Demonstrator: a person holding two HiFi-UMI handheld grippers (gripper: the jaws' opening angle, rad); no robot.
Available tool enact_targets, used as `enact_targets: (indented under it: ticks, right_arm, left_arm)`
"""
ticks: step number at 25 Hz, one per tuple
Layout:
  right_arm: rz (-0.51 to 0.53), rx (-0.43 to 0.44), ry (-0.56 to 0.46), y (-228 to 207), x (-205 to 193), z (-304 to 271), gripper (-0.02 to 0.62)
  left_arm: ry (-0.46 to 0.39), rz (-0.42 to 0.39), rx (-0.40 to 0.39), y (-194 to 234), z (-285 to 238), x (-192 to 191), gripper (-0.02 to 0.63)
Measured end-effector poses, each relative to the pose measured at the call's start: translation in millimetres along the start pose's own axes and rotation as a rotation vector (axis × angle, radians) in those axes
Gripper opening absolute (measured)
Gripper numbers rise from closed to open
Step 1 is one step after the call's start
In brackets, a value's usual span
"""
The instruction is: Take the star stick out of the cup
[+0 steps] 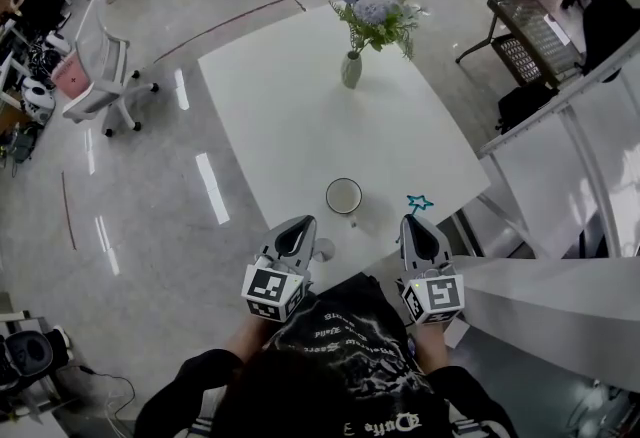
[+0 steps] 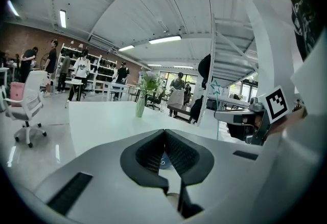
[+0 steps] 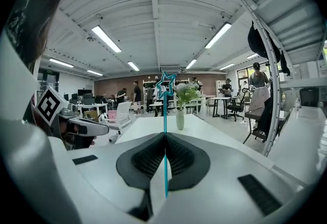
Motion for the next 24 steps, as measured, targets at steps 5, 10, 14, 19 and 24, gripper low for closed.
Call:
enact_targets:
  ticks: [5, 10, 14, 19, 24]
  right_arm:
    - [0.012, 0.003, 0.010, 4.2, -2.2, -1.2, 0.011]
    - [0.019, 0.005, 0.021, 5.8, -4.2, -3.6, 0.011]
    - [0.000, 0.005, 0.022, 6.2, -5.2, -3.4, 0.011]
    - [-0.012, -0.005, 0.016, 7.1, -4.3, -3.4, 0.011]
    - [-0.015, -0.004, 0.019, 10.3, -3.0, -0.4, 0.011]
  left_arm:
    - [0.000, -0.007, -0.005, 1.1, 0.6, -3.3, 0.020]
    - [0.017, -0.009, -0.003, 3.1, -0.3, -6.6, 0.020]
    - [0.029, 0.000, -0.003, 4.1, 1.4, -5.4, 0.020]
    - [0.023, 0.001, -0.007, 5.5, 9.5, -1.2, 0.020]
    - [0.025, 0.007, 0.001, 6.9, 18.2, -1.2, 0.020]
Point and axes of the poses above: the fingertips, and each gripper's own axes: z backward along the fingers, y to its left, x out of its top, the point moved 8 cm from there along z, backward along the fingers, and after that the axes turned 12 degrees about -x, right-handed, at the moved point
